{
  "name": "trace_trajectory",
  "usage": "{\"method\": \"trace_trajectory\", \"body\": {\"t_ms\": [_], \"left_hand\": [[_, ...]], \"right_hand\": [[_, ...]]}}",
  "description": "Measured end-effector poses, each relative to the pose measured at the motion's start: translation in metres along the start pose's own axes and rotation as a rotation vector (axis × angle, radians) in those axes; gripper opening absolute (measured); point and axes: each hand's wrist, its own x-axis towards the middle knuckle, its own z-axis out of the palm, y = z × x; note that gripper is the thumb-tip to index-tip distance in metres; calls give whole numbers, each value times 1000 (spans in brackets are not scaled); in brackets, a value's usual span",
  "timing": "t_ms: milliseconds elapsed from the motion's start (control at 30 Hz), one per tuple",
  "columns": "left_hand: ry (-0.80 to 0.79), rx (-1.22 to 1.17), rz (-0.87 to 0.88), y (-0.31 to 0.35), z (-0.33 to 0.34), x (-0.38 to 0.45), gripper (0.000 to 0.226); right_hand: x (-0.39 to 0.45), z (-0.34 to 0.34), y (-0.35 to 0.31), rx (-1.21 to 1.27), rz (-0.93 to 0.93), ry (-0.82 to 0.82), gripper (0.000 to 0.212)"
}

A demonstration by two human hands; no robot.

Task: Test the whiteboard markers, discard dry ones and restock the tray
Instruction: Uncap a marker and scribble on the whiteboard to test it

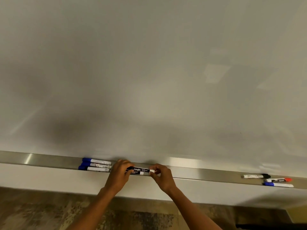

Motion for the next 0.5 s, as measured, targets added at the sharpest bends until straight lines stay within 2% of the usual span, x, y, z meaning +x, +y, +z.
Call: {"method": "trace_trajectory", "body": {"t_ms": [167, 300, 500], "left_hand": [[48, 32, -66, -25, 0, 2, 23], [35, 70, -73, -37, -3, 8, 22], [-14, 82, -10, -50, 5, 5, 11]], "right_hand": [[16, 35, -13, -122, 13, 86, 11], [28, 53, -16, -228, 14, 122, 17], [32, 62, -10, -412, -20, 74, 26]]}}
